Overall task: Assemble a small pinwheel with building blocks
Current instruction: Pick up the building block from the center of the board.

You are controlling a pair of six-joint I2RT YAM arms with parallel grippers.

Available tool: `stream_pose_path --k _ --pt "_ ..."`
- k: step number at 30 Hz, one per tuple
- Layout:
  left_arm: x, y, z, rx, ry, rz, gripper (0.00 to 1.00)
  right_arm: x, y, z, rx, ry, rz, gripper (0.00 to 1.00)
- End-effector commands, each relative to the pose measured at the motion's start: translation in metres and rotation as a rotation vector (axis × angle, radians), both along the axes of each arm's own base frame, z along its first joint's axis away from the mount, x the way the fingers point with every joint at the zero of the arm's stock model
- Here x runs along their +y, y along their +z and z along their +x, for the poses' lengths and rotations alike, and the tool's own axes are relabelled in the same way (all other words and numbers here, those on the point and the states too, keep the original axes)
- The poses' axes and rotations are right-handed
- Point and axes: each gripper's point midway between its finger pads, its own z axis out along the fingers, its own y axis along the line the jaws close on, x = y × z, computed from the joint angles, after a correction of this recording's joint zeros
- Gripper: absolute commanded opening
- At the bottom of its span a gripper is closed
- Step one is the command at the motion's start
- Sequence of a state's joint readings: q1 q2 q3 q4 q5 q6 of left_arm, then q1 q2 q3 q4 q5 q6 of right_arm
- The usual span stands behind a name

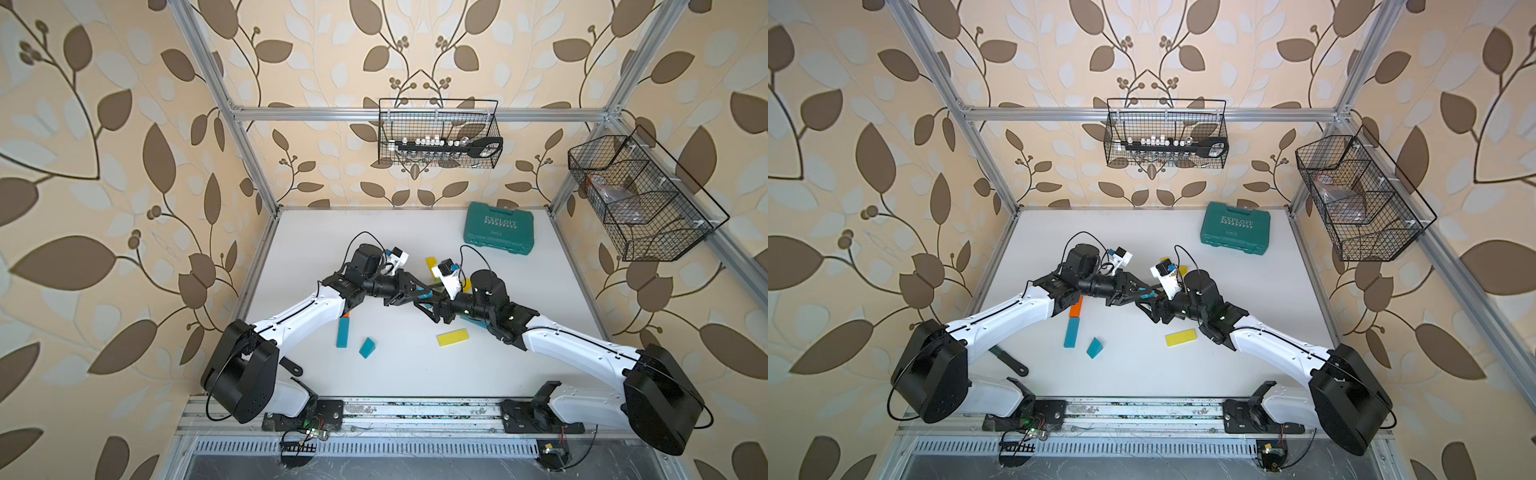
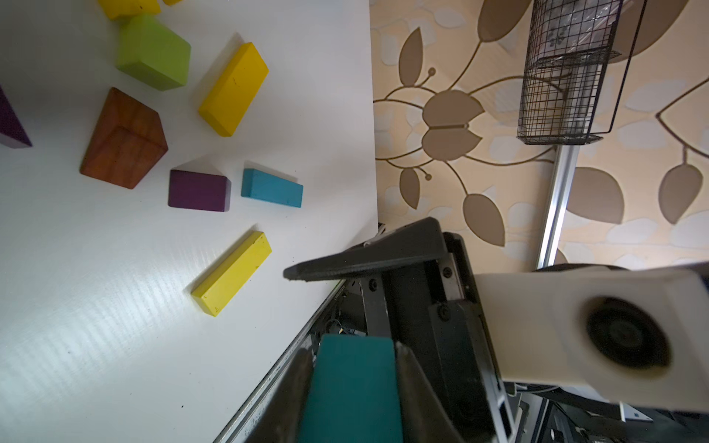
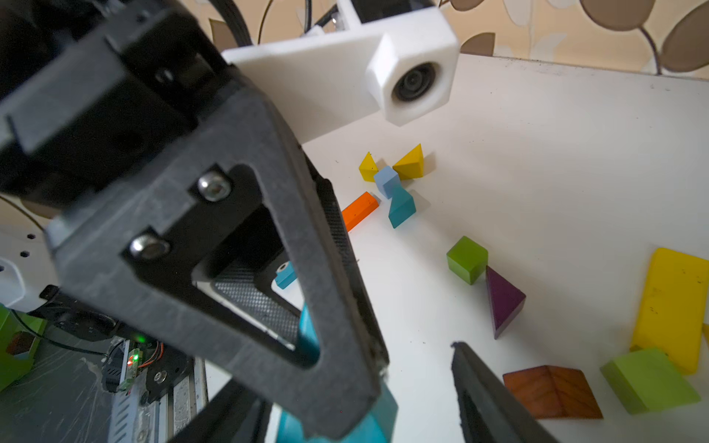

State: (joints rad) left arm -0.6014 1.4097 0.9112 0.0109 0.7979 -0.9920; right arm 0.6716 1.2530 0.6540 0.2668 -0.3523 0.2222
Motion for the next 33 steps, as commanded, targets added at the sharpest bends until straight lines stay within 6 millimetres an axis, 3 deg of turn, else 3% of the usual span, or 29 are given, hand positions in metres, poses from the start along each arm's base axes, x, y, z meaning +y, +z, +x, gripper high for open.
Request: stream_pose_path --k 1,11,16,18,19,23,26,28,33 --pt "-0.001 0.011 -0.007 -0.015 -0.049 -0.052 0.15 0.009 0.017 0.001 -0.052 0.042 0.037 0.66" --pt "-0.002 0.0 -0.009 0.026 -0.072 -0.025 0.24 0.009 0.013 -0.002 -0.053 0.062 0.018 0.35" --pt "0.01 -0.005 -0.002 0.034 -0.017 0.001 0.36 0.01 0.003 -0.002 -0.036 0.054 -0.018 0.18" --pt "0.019 -0.007 0.002 0.036 0.025 0.012 0.5 0.011 -0.003 -0.005 -0.029 0.055 -0.042 0.14" --pt "0.027 -0.009 0.004 0.041 0.054 0.031 0.62 0.011 -0.007 -0.005 -0.026 0.049 -0.054 0.13" --pt "0.071 -0.015 0.01 0.054 0.218 0.098 0.77 0.025 -0.024 -0.014 -0.009 0.062 -0.136 0.08" --pt "0.121 -0.01 0.008 0.016 0.384 0.187 0.82 0.04 -0.045 -0.019 0.008 0.085 -0.212 0.03" --pt "0.156 -0.011 0.002 -0.019 0.488 0.301 0.96 0.051 -0.06 -0.02 0.009 0.096 -0.257 0.02" --pt "0.196 -0.023 -0.015 0.011 0.538 0.538 0.99 0.08 -0.098 -0.01 -0.032 0.111 -0.414 0.0"
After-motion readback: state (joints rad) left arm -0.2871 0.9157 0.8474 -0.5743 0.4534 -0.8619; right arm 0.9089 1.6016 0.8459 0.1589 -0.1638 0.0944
